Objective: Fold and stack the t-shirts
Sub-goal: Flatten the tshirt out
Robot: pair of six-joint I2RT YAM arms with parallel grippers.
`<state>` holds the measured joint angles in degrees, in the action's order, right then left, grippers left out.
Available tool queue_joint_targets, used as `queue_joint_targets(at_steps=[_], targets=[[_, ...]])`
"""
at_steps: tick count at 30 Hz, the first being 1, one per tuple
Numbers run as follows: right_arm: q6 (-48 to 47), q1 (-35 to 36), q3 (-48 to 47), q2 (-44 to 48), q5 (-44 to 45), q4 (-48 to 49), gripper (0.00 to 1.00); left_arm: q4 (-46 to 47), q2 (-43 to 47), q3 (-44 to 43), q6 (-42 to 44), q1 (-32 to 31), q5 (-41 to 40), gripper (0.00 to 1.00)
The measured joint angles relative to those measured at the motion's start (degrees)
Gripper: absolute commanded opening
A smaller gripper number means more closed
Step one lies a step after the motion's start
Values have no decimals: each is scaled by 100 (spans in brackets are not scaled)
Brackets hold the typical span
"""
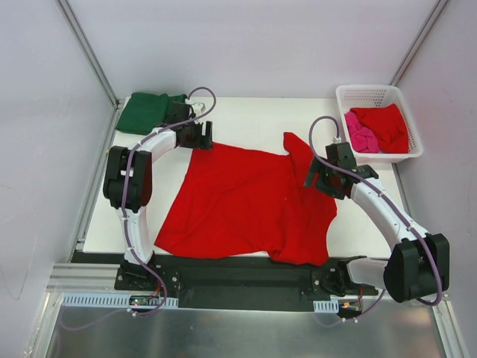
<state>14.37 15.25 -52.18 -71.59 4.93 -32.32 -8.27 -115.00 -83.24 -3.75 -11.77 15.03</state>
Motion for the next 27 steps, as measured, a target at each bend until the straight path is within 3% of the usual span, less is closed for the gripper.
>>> queue_joint_targets(at_steps=[11,27], targets=[[-31,-9,-96,0,-140,35,84,-103,-146,-339,-35,420,280,72],[-46,-13,-131,50,-284,15,84,-625,-890,-1292,-114,439,562,72]])
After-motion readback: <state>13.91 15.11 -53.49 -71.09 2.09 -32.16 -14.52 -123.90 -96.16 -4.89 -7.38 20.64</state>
